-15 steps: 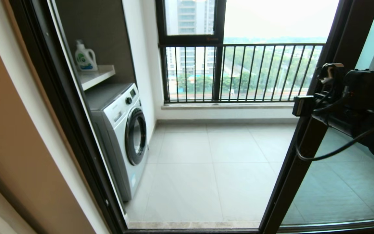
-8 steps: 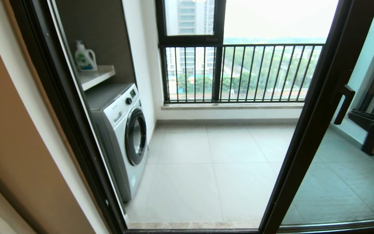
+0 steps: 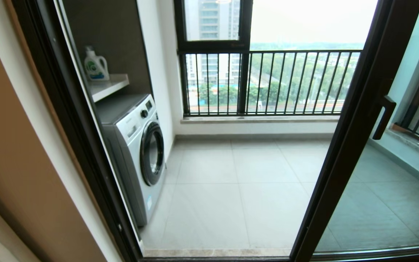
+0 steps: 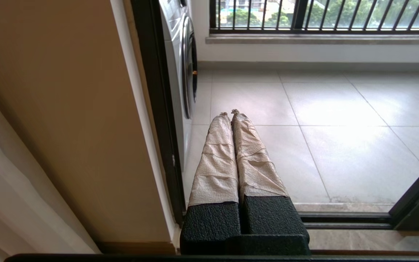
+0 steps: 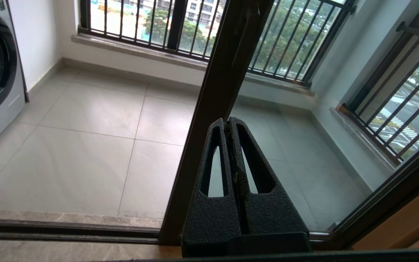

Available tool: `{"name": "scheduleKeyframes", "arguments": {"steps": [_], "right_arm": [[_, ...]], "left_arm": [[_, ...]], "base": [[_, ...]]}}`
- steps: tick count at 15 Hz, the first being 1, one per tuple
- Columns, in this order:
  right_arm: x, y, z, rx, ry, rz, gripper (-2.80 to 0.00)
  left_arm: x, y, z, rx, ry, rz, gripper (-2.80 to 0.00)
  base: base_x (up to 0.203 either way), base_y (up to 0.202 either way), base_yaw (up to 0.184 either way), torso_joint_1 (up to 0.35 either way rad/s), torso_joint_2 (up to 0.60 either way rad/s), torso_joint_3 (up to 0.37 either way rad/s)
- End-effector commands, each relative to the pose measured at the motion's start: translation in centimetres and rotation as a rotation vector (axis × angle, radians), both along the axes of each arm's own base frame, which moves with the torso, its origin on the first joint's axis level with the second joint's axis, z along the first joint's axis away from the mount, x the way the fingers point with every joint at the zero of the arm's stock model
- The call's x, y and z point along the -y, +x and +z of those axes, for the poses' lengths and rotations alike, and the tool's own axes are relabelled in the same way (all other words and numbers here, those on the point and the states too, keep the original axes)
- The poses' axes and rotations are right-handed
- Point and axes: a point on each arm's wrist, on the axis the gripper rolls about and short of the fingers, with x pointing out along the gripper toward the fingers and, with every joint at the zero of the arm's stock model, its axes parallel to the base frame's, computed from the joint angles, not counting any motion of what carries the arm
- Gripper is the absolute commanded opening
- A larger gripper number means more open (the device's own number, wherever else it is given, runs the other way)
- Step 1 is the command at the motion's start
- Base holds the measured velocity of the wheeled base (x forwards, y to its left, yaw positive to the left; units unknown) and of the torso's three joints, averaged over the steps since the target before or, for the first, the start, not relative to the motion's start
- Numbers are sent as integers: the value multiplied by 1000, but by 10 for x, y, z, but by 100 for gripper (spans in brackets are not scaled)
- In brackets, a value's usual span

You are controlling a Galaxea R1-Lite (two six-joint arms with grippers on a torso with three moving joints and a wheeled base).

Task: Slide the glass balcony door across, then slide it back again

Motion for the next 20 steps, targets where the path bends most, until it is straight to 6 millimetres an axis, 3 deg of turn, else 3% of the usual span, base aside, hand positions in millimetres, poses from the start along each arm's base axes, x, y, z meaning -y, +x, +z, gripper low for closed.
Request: {"name": "scheduleKeyframes", "arguments": {"steps": [1, 2, 5, 7, 12, 17, 20], "right_arm": [[-1, -40, -37, 136, -2, -10, -280], [-2, -36, -54, 107, 48, 0, -280], [-4, 5, -117, -143, 149, 13, -280], [-6, 22, -143, -152, 180, 68, -280], [-6, 29, -137, 22, 144, 122, -280], [-6, 30, -144, -20, 149, 117, -280], [-6, 30, -144, -20, 258, 98, -280]], "left_arm": [[0, 0, 0, -1, 0, 0, -280], [0, 0, 0, -1, 0, 0, -280], [0, 0, 0, -1, 0, 0, -280], [0, 0, 0, -2, 0, 0, -280], [0, 0, 0, -1, 0, 0, -280], [0, 0, 0, -1, 0, 0, -280], [0, 0, 0, -1, 0, 0, -280]], "base": [[0, 0, 0, 0, 0, 0], [0, 0, 0, 0, 0, 0], [0, 0, 0, 0, 0, 0], [0, 0, 0, 0, 0, 0], [0, 0, 0, 0, 0, 0], [0, 0, 0, 0, 0, 0], [0, 0, 0, 0, 0, 0]]}}
